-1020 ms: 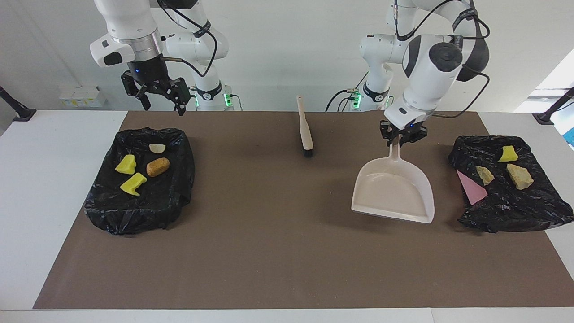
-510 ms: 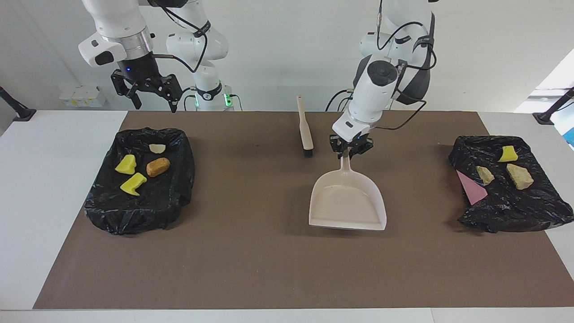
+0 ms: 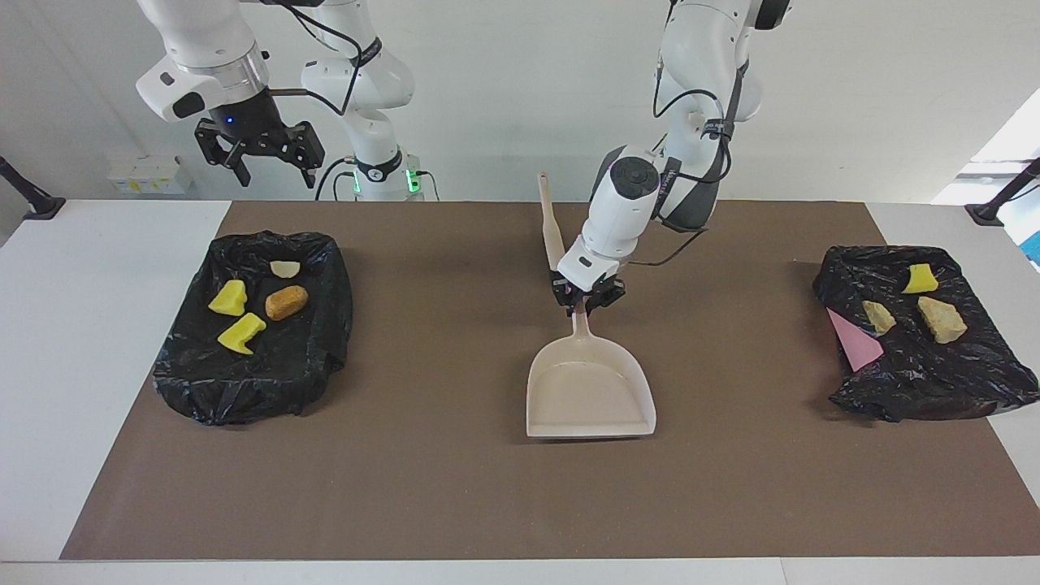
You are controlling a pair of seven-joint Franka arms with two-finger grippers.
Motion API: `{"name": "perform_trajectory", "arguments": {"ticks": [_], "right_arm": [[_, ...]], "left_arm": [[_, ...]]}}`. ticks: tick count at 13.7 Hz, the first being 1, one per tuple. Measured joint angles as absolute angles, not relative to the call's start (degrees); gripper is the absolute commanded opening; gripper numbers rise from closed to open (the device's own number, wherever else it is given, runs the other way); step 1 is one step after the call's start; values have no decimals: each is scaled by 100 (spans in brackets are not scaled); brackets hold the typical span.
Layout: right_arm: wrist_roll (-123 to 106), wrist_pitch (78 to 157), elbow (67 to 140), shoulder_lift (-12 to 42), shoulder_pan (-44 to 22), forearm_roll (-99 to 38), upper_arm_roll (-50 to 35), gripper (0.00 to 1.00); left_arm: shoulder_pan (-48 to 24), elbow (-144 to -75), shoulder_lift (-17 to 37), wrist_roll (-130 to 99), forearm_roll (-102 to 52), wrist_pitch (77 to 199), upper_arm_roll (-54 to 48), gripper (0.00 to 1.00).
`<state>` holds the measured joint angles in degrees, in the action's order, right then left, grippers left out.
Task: Sweep and dump trash in bin
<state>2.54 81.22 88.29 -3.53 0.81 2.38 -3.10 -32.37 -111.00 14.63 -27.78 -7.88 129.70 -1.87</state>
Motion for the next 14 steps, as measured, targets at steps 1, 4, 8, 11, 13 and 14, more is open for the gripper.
{"name": "perform_trajectory", "arguments": {"ticks": [1,4,8,11,13,14], "right_arm": [[254,8123,8829,-353,74,237,-310,100],[254,8123,8829,-353,53,232,-310,100],[254,8124,8829,-353,47,131,-296,100],[254,8138,8828,-353,47,127,-271,100],[254,8167,8829,-353,47,126,-257,100],[255,8169,8829,-353,49,126,-253,100]], "left_arm": [[-3248,-11098,1490,-2778,-788,13004,-186,100],[-3211,-10995,1492,-2778,-788,13050,-124,100],[-2834,-10747,1430,-2766,-786,13026,10,100],[-2293,-10564,1353,-2359,-784,12613,37,100],[-1935,-10405,1285,-1850,-783,12249,54,100],[-1754,-10366,1208,-1506,-781,12067,60,100]]}}
